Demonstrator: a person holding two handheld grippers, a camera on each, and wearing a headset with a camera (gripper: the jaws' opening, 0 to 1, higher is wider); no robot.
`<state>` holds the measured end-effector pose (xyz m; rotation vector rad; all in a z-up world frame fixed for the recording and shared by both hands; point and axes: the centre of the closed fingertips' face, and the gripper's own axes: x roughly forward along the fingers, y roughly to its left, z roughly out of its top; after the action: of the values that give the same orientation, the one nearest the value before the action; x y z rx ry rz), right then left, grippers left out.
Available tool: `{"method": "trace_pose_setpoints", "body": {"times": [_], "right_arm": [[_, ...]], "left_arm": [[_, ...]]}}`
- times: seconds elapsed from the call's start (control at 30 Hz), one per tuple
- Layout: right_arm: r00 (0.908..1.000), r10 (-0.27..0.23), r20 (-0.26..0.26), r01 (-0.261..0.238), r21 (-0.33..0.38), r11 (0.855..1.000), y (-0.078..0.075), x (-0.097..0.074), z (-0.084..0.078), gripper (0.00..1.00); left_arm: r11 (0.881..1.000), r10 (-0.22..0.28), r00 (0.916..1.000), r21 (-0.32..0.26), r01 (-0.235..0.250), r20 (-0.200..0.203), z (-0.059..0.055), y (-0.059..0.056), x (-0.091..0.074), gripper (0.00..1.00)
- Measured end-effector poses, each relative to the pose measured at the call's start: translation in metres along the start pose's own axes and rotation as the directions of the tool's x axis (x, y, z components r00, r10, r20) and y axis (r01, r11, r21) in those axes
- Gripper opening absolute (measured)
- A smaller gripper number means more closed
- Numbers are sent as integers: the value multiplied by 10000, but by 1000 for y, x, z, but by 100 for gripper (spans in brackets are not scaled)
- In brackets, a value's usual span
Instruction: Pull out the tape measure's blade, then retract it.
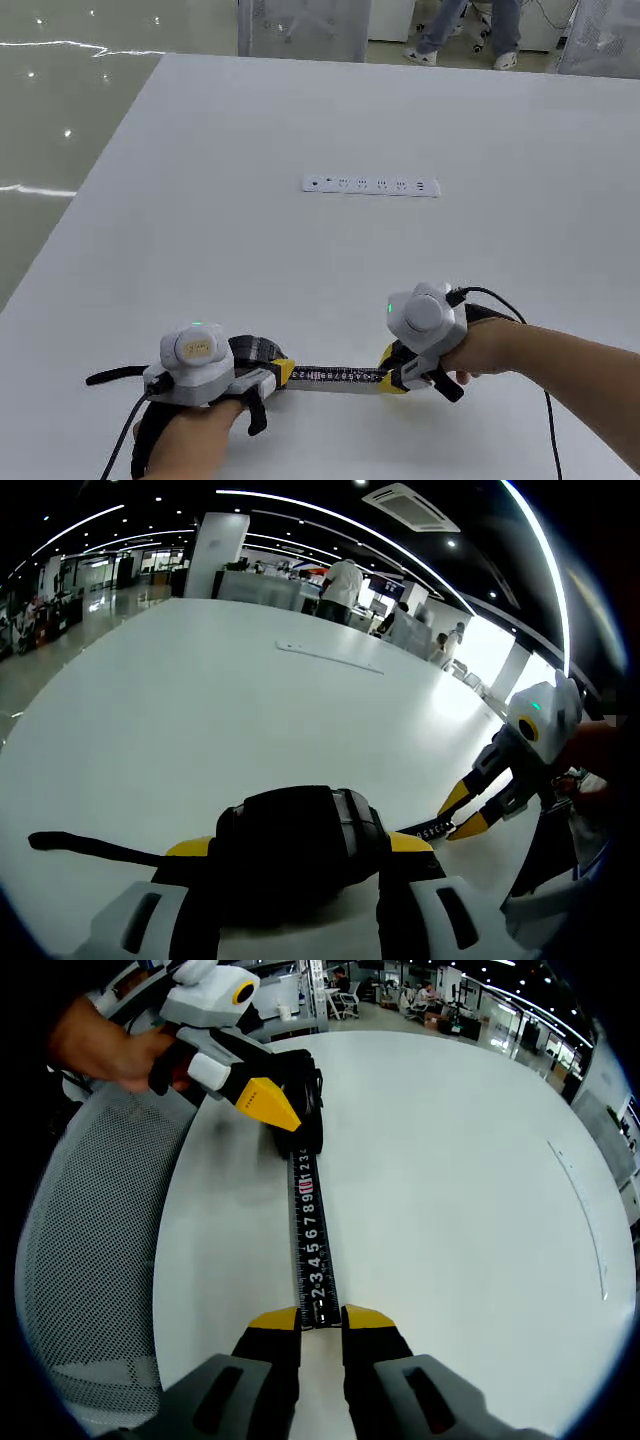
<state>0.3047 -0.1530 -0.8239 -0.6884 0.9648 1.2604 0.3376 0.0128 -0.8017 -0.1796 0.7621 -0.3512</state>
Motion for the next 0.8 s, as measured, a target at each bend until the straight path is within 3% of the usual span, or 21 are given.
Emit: {"method": "trace_pose_setpoints", "body": {"times": [0.8], "right_arm": [[9999,72,139,-67,-369,9993,3,15,28,14]], "left_arm": [[9999,-34,10000,-110,35,62,1,0,0,60]]}}
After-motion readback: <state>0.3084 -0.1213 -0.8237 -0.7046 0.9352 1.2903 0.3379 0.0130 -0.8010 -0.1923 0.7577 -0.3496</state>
